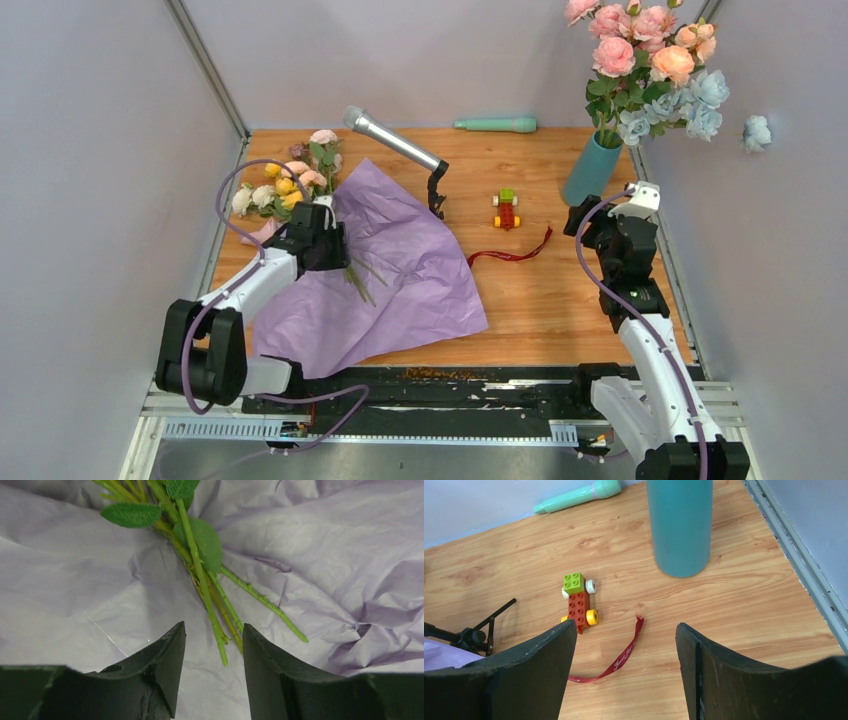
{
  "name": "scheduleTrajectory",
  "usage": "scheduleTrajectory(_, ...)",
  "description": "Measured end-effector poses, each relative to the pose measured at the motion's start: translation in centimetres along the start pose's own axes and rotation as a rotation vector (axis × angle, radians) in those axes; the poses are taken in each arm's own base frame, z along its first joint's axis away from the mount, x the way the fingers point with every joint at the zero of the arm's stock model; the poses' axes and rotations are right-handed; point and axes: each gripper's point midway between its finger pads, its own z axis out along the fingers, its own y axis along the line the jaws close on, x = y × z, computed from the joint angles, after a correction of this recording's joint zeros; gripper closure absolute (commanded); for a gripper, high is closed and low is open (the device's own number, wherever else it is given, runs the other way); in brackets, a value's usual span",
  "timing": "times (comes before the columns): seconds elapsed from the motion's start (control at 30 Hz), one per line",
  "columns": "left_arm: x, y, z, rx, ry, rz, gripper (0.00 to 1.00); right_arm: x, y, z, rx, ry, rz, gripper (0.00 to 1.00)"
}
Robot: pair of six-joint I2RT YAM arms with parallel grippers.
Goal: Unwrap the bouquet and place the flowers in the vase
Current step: Pick up the fake flower from the wrapping paper.
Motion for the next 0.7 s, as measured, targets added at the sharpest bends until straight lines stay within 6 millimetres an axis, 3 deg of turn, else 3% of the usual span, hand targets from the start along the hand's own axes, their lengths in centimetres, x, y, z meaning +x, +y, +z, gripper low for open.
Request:
scheduleTrajectory(0.13,1.8,0.2,1.0,-0.001,0.08,0.0,0.55,0.1,0.0,0.0,0.0,0.004,0.003,0.26)
scheduleTrajectory(0.27,2.6,0.4,1.5,-0.009,0.117,-0.002,0.57,0.1,0.0,0.0,-0.002,0.004,0.005,0.26)
scheduleTrajectory(0.57,3.6,0.4,2.3,-0.008,0.172,-0.005,0.66,-0.1,0.2,-0.2,-0.009,-0.004,0.011,0.26)
scheduleTrajectory(0.7,3.5,0.2,2.3,0.002,0.17,-0.006,0.78,-0.1,0.2,-0.2,-0.009,-0.004,0.011,0.26)
